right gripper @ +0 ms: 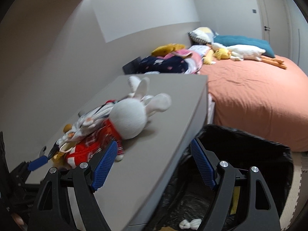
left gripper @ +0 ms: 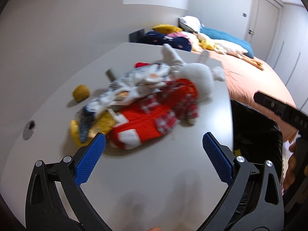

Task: Collect trash
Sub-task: 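Move both open tools back toward the toy pile on the table, then grasp the grey fish plush with the left tool while the right tool grasps the plaid rabbit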

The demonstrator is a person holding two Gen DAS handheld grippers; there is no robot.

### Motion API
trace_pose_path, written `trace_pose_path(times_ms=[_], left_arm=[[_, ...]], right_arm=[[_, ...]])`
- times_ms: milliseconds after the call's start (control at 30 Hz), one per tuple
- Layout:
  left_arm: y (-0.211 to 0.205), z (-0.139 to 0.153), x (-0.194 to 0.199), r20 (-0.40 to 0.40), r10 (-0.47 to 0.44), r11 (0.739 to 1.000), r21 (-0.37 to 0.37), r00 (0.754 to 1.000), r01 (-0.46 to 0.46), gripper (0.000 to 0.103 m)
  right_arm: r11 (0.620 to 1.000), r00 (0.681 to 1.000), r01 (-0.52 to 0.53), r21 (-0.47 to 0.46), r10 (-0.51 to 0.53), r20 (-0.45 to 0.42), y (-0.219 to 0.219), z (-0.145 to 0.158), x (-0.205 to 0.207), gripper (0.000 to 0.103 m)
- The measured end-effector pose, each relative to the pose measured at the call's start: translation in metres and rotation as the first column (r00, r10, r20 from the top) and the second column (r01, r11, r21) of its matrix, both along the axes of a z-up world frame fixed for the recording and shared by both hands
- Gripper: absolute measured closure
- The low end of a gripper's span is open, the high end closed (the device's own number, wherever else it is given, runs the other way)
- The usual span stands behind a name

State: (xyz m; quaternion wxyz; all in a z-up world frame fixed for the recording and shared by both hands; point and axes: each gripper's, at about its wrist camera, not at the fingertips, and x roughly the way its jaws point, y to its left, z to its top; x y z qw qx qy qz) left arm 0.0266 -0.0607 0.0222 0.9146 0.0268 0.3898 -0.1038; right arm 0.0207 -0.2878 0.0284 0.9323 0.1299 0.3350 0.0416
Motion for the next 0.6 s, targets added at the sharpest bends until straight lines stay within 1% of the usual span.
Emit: trace_pose_path(times_ms=[267,433,600], left_arm=[[0.034,0.0,0.013,0.001,0.058,0.998,-0.011,0.998,-0.058,0.005],[0.048,0.0,0.022,0.006,0.078,0.997,-0.008,0.997,-0.078,0.005],[0.059,0.001,0.033,0.004,0.088,0.996,-0.011,0.996,-0.088,0.005]], right_arm=[[0.997,0.996,-0.078,0.0,0.078,-0.05,0.039,-0.018,0.021,0.024],[0.992,0.989,-0.124,0.038,0.127,-0.073,0.053,-0.03,0.035,0.024],[0.987,0.985,-0.142,0.078,0.148,-0.087,0.066,-0.041,0.052,0.024]])
